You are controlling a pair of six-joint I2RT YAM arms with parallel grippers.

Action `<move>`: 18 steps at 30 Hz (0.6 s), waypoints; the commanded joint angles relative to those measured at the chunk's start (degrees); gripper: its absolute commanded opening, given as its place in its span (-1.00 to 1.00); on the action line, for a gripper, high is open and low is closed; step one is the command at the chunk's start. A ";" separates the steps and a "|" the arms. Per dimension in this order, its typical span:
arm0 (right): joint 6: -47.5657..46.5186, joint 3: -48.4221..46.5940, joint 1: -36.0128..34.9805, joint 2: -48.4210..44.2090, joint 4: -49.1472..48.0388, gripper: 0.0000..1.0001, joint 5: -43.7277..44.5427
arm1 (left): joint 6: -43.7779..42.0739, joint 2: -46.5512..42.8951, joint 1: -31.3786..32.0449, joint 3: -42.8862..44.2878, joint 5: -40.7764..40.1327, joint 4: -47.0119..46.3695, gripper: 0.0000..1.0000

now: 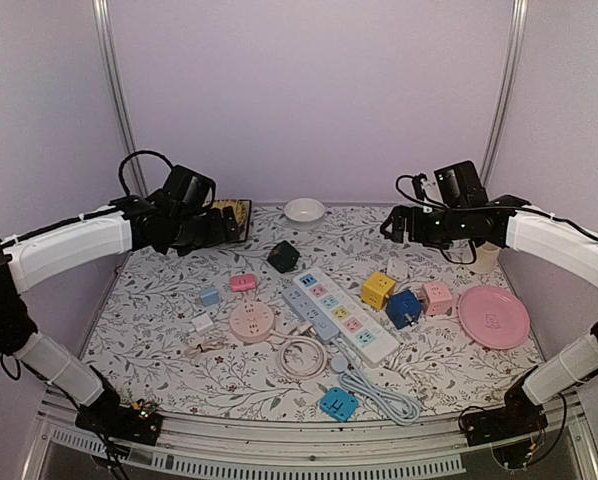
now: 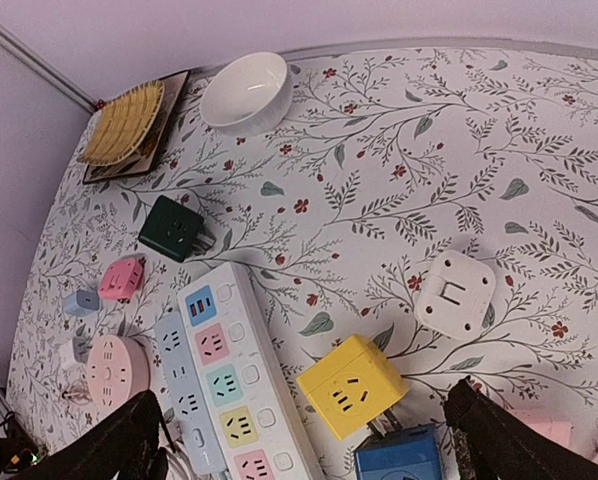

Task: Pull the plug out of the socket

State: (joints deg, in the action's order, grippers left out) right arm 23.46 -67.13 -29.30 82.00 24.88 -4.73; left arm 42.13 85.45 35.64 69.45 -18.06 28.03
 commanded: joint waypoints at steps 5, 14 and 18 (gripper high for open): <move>1.99 6.32 5.80 -5.58 -9.26 0.99 9.24 | -8.62 -11.62 -0.92 -8.71 -6.11 -13.30 0.94; -3.32 17.44 6.35 -10.45 -25.77 0.99 23.79 | -16.22 -19.32 -4.60 -20.72 -9.93 -26.87 0.94; -7.37 26.53 6.85 -13.21 -37.21 1.00 30.62 | -18.39 -24.24 -5.78 -30.00 -11.28 -37.11 0.94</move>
State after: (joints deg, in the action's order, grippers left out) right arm 20.64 -47.46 -23.07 71.57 0.99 16.53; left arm 27.42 65.12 31.55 45.21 -26.94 2.72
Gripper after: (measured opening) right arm 0.996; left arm 0.971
